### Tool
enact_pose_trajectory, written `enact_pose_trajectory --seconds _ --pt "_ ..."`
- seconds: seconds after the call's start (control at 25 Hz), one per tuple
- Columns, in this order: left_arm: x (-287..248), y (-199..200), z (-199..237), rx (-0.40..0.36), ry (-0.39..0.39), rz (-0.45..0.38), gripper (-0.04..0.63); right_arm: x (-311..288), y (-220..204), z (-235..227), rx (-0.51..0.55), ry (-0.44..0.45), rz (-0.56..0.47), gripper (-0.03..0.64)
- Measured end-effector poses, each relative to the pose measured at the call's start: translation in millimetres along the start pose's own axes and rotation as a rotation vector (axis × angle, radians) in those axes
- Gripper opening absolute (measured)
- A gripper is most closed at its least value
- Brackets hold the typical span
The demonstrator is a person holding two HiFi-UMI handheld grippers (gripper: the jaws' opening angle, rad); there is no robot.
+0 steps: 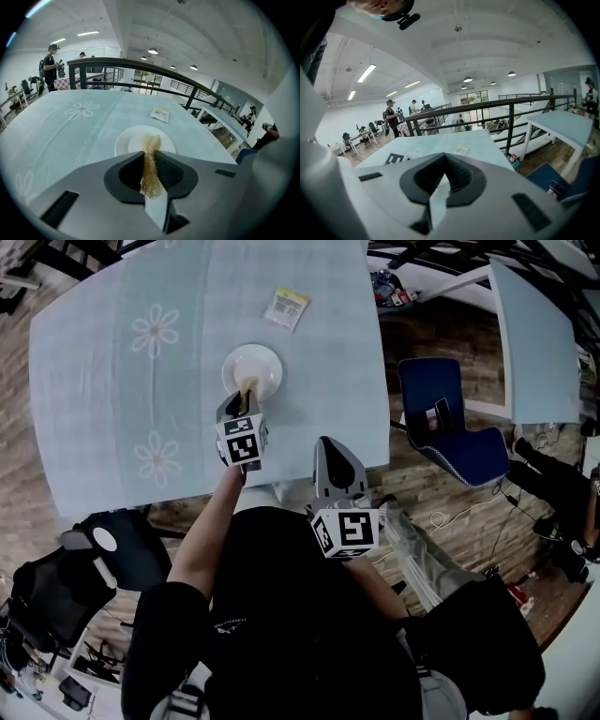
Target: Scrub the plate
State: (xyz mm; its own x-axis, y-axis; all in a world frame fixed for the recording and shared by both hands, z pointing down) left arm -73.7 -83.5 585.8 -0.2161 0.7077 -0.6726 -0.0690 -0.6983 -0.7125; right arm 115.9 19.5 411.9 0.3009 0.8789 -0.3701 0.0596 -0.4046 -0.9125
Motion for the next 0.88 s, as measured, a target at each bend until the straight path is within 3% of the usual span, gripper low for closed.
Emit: enact_pose_trajectory --seconds 0.32,0.88 --pt "-12.6 -1.5 -27.1 -0.054 -0.063 0.036 0.069 12.8 -3.1 -12.8 -0.021 -0.064 -0.002 0.009" --pt "-14.7 -4.6 -12.8 -0.044 -0.03 0.055 0.069 9.0 -4.1 -10.2 -0.024 -0.05 0.006 0.009"
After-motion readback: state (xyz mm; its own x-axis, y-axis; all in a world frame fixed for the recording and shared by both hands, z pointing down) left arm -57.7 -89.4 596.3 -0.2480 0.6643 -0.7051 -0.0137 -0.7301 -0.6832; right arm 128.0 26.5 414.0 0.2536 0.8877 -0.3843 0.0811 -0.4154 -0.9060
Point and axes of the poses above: the fingertips, and each gripper's own axes: x backward along the fingers, z to its left, y out of its top, the point moved 9 cm from there along x, backward along the fingers, and after that the axes turned 5 degrees about -z, right-handed, at the moved point
